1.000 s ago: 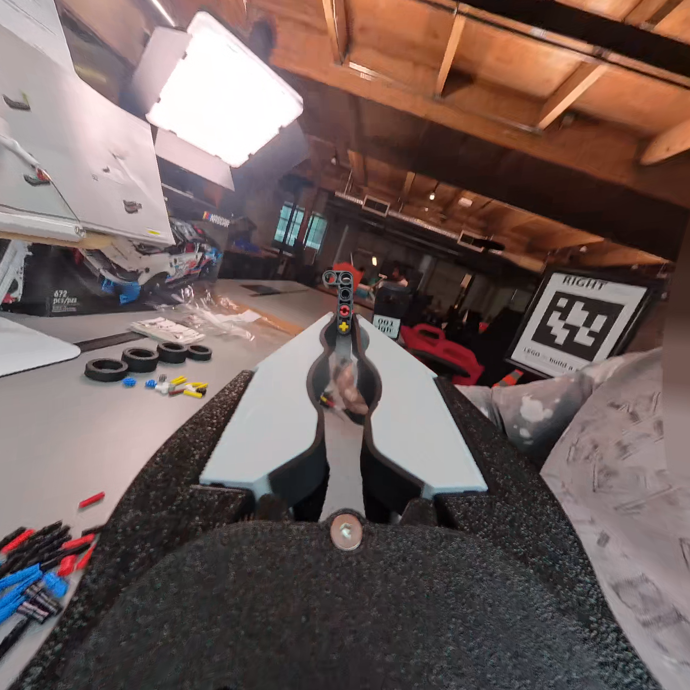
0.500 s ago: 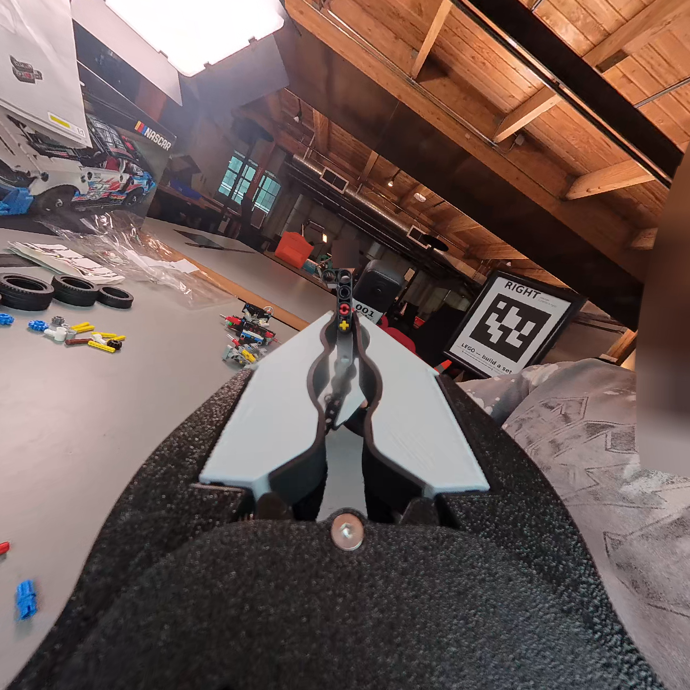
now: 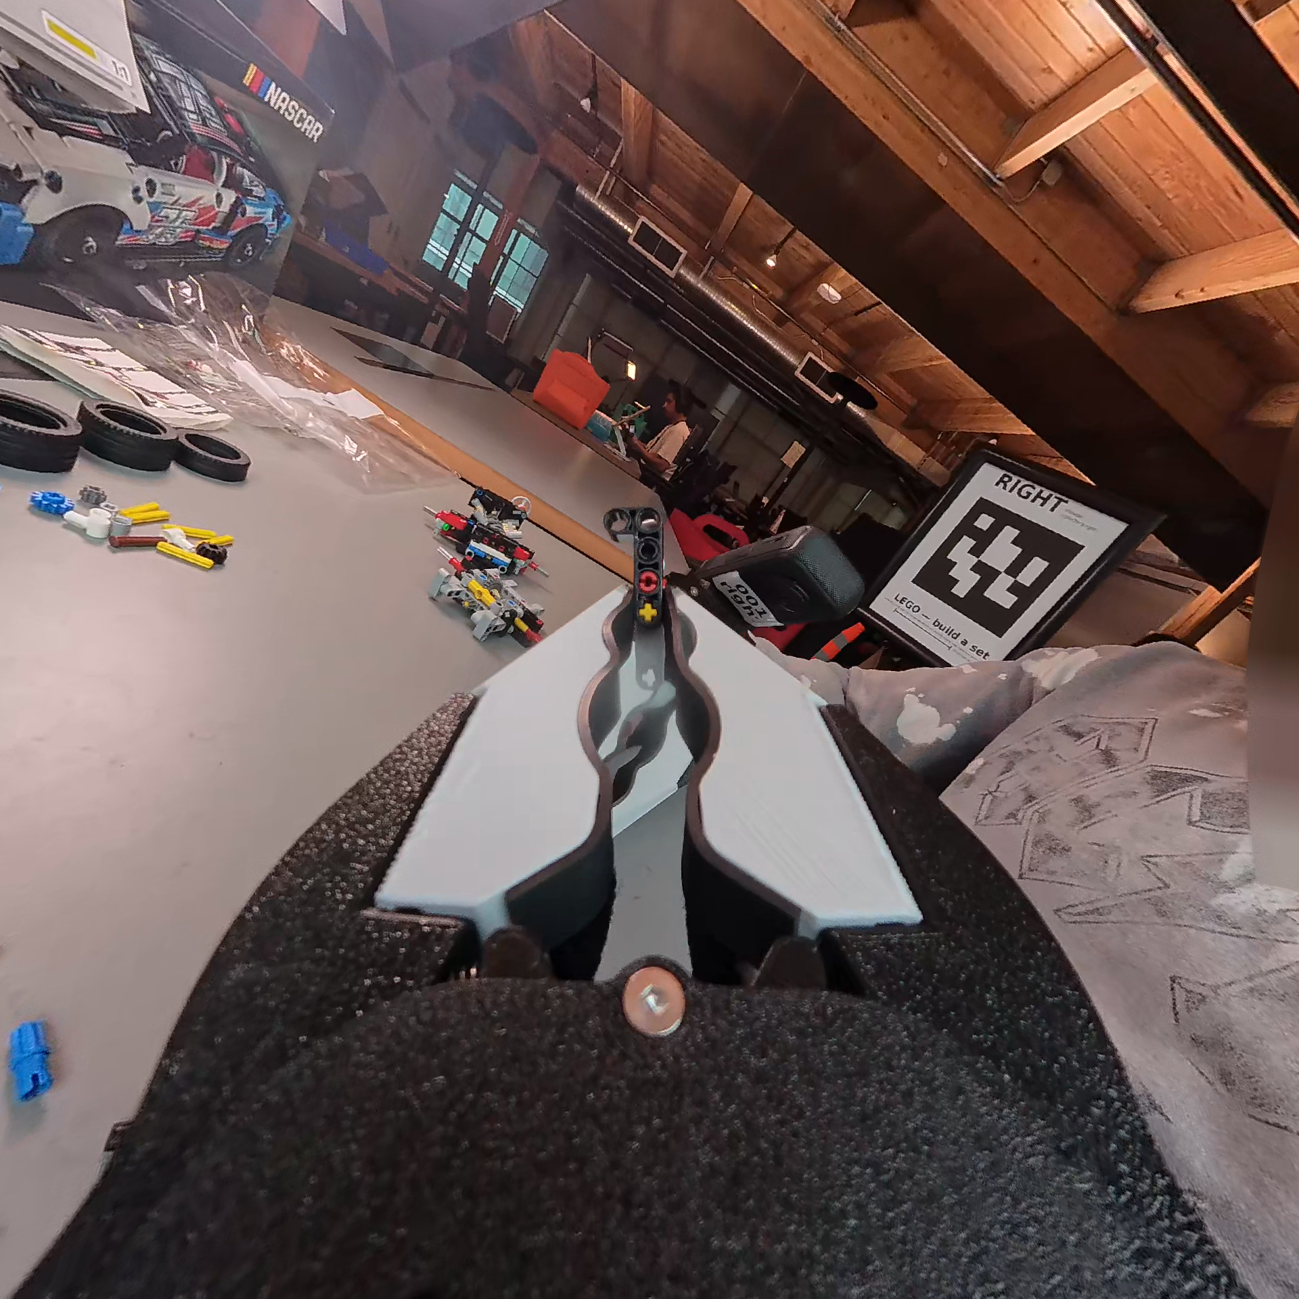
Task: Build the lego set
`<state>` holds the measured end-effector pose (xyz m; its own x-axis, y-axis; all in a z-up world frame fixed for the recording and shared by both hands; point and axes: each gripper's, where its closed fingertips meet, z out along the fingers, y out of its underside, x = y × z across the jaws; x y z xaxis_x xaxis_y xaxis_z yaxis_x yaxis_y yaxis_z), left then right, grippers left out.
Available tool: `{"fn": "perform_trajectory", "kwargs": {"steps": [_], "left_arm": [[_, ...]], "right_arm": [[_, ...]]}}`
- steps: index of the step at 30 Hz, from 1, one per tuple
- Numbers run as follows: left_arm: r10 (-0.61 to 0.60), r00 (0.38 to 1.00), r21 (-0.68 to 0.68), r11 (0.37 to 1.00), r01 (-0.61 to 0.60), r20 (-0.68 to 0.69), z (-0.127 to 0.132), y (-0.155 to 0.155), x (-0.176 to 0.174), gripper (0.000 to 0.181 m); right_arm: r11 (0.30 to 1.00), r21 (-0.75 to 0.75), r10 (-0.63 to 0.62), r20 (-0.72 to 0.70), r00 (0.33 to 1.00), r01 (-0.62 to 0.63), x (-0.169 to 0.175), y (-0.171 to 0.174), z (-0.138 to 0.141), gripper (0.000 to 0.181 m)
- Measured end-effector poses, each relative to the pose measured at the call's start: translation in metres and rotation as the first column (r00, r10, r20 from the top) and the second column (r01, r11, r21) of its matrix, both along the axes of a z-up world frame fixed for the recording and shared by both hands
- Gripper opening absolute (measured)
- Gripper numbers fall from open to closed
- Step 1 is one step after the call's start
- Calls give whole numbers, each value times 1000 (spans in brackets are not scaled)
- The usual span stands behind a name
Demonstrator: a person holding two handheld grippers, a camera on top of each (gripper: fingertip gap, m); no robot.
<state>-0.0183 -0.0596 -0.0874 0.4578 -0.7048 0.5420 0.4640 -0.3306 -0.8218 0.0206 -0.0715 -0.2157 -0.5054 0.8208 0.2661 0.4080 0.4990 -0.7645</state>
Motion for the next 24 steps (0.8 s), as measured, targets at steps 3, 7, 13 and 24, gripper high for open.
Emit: {"fn": "perform_trajectory", "kwargs": {"steps": [3, 7, 13, 24], "left_arm": [[2, 1000, -26, 1000, -2, -13, -6, 2, 0, 6], [-6, 998, -45, 999, 3, -70, -16, 3, 6, 6], [-33, 993, -52, 998, 28, -110, -22, 2, 15, 7], [-112, 976, -11, 994, 112, -185, -25, -9, 40, 7]], "right_arm": [[1000, 14, -4, 7, 1000, 4, 0, 1, -3, 6], [1000, 16, -9, 22, 1000, 9, 0, 1, -6, 18], [956, -294, -20, -141, 990, -23, -4, -6, 47, 29], [786, -612, -128, -297, 946, -86, -4, 3, 105, 12]]}}
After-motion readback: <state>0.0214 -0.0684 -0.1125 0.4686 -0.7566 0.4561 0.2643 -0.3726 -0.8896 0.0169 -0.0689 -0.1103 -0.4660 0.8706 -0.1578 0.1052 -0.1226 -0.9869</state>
